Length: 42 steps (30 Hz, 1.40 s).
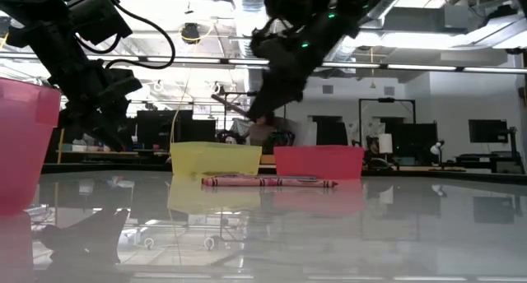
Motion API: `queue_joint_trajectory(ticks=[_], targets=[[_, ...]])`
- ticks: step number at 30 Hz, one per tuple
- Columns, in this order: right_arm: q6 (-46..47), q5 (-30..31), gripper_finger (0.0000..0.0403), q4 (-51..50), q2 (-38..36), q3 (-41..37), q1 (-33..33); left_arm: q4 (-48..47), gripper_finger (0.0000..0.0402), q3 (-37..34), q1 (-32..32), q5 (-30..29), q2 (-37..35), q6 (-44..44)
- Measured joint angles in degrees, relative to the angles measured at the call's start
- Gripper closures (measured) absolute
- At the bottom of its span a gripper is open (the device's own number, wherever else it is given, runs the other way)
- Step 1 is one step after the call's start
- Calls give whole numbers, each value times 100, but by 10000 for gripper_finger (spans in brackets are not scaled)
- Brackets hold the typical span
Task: Sort crayons
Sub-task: Put the purple crayon into the yellow bin
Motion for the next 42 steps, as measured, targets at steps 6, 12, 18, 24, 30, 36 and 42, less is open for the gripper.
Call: queue_joint_trajectory(ticks=[6,12,18,24,30,36,42], targets=[[-324,7,400,-54,665,1023,-250,-8,269,0,2,7,0,-3],[-534,224,400,-390,1302,2045,-540,-6,269,0,0,7,2,-8],[-615,440,399,-717,1813,2779,-866,-1,269,0,0,72,0,-14],[-621,443,399,-743,2212,3083,-1156,-16,269,0,0,90,0,1],[-621,448,399,-864,2276,3006,-1379,-2,269,0,0,101,0,49],[-601,563,399,-1001,2277,2981,-1553,-1,269,0,0,21,0,51],[-739,564,400,-1020,2351,2982,-1597,1,269,0,1,-4,0,51]])
